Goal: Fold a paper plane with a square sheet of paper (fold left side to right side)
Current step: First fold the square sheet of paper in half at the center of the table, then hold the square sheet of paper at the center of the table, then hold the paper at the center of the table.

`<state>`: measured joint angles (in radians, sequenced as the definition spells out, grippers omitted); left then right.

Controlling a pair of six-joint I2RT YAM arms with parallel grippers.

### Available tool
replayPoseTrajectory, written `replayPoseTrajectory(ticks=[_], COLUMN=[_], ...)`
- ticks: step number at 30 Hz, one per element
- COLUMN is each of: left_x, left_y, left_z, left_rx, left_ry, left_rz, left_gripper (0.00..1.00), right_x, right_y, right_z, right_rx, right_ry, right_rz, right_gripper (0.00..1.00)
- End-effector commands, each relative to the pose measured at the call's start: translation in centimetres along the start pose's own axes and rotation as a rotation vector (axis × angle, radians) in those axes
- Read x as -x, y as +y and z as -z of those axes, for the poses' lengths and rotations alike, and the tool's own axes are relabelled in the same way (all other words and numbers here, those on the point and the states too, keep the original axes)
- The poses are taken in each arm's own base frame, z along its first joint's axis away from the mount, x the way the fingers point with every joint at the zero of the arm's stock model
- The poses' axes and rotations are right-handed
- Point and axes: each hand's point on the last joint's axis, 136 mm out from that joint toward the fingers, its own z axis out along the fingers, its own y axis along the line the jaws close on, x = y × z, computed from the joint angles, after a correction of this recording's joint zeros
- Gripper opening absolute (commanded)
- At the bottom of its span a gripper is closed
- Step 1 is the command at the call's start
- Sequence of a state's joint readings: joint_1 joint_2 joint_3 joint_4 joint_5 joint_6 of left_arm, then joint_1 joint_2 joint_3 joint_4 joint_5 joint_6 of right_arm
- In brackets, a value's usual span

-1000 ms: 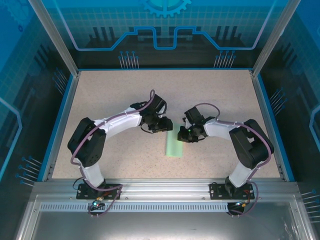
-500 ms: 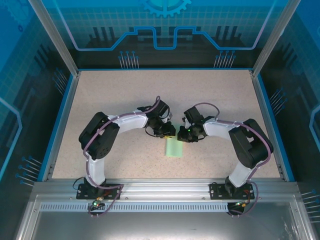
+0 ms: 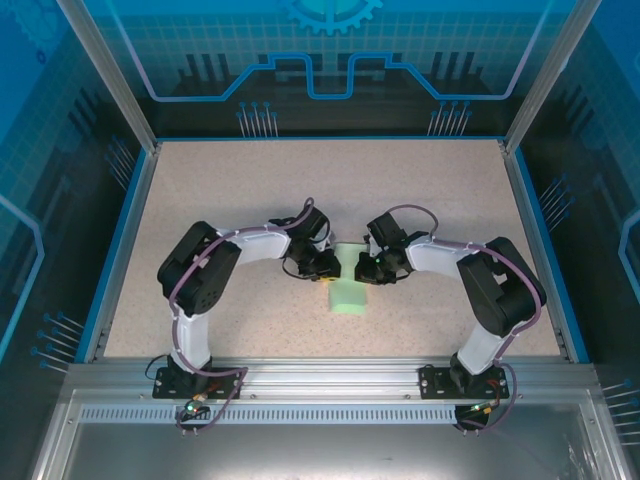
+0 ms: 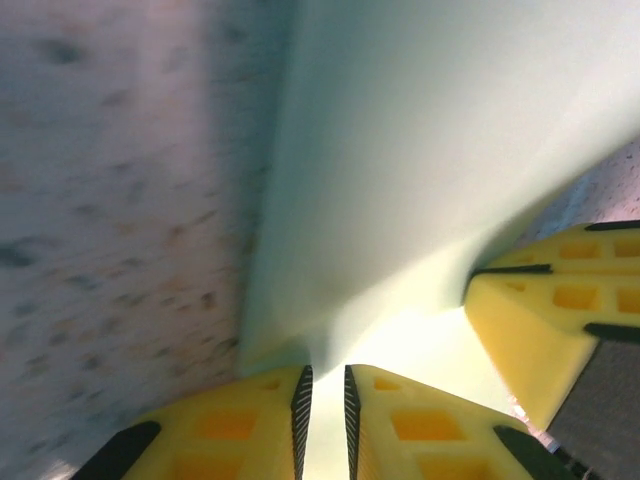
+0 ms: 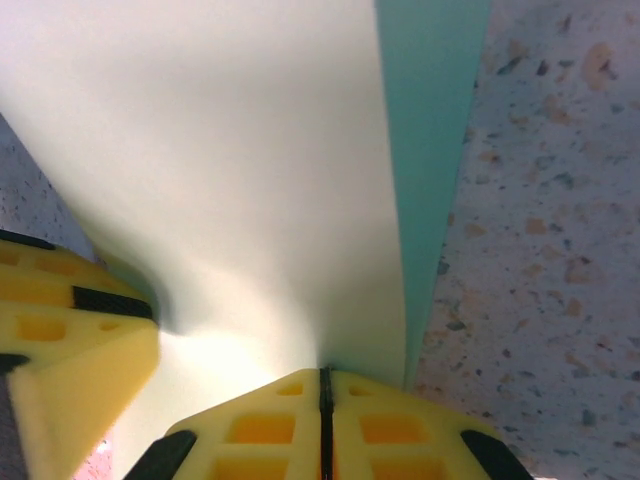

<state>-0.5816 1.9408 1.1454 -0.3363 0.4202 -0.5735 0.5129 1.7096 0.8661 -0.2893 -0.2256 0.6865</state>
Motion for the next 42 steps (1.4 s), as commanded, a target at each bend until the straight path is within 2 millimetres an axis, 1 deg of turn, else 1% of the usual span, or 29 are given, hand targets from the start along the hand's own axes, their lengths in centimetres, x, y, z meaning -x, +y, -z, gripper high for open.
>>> replayPoseTrajectory(ticks=[1,3,4,8,11,12,14,18,20,22,25,28,31,35,37,39,40,42], left_x=[-0.7,-0.4,-0.2,0.1,0.2,0.1,0.1,-0.1,-0.3,-0.6,-1.5,-2.3,-3.0,-3.2,-3.2,-3.1,-3.1,-3.1], left_y=[3.3,2.7,2.1,-1.3,-3.6,-4.0,-4.3,-3.6,-3.2,-2.9,-1.7,-0.4,0.3,1.0,1.0,1.1,1.1,1.1], left_z=[1.8,2.9,3.4,4.6,4.3,3.8,2.7,0.3,-0.5,-1.0,-1.3,-1.5,-1.9,-2.2,-2.2,-2.2,-2.3,-2.2], left_rx=[0.082,0.063,0.046,-0.085,-0.16,-0.173,-0.175,-0.141,-0.13,-0.115,-0.072,-0.038,-0.028,-0.012,-0.009,-0.006,-0.004,-0.002], left_ry=[-0.002,-0.029,-0.041,-0.074,-0.075,-0.068,-0.046,-0.004,0.013,0.028,0.048,0.06,0.072,0.075,0.076,0.076,0.075,0.074], left_rz=[0.047,0.029,0.013,-0.031,-0.061,-0.062,-0.058,-0.038,-0.023,-0.014,0.0,0.017,0.036,0.049,0.05,0.051,0.049,0.049], left_gripper=[0.21,0.21,0.21,0.21,0.21,0.22,0.22,0.22,0.22,0.22,0.22,0.23,0.23,0.23,0.23,0.23,0.23,0.23], right_x=[-3.9,-3.8,-3.7,-3.3,-3.3,-3.3,-3.3,-3.3,-3.3,-3.2,-2.9,-2.0,-0.3,1.9,2.6,2.9,3.5,3.8], right_y=[-3.7,-3.5,-3.4,-2.5,-2.2,-2.2,-2.2,-2.0,-1.9,-1.7,-1.0,0.6,2.5,3.8,4.5,4.7,5.0,5.1], right_z=[-1.5,-1.5,-1.5,-1.5,-1.7,-1.7,-1.8,-1.7,-1.6,-1.5,-1.2,-0.4,1.0,2.8,2.9,2.4,2.4,1.6], right_rx=[-0.15,-0.141,-0.131,-0.089,-0.084,-0.085,-0.083,-0.077,-0.074,-0.065,-0.033,0.059,0.154,0.192,0.223,0.227,0.231,0.228], right_ry=[0.133,0.129,0.124,0.109,0.115,0.116,0.118,0.117,0.116,0.11,0.091,0.053,-0.006,-0.083,-0.093,-0.083,-0.088,-0.074], right_rz=[-0.023,-0.019,-0.016,-0.016,-0.014,-0.015,-0.015,-0.013,-0.011,-0.009,0.002,0.019,0.035,0.062,0.063,0.062,0.064,0.059], right_gripper=[0.09,0.09,0.09,0.09,0.09,0.09,0.09,0.09,0.09,0.09,0.09,0.09,0.09,0.09,0.09,0.09,0.09,0.09])
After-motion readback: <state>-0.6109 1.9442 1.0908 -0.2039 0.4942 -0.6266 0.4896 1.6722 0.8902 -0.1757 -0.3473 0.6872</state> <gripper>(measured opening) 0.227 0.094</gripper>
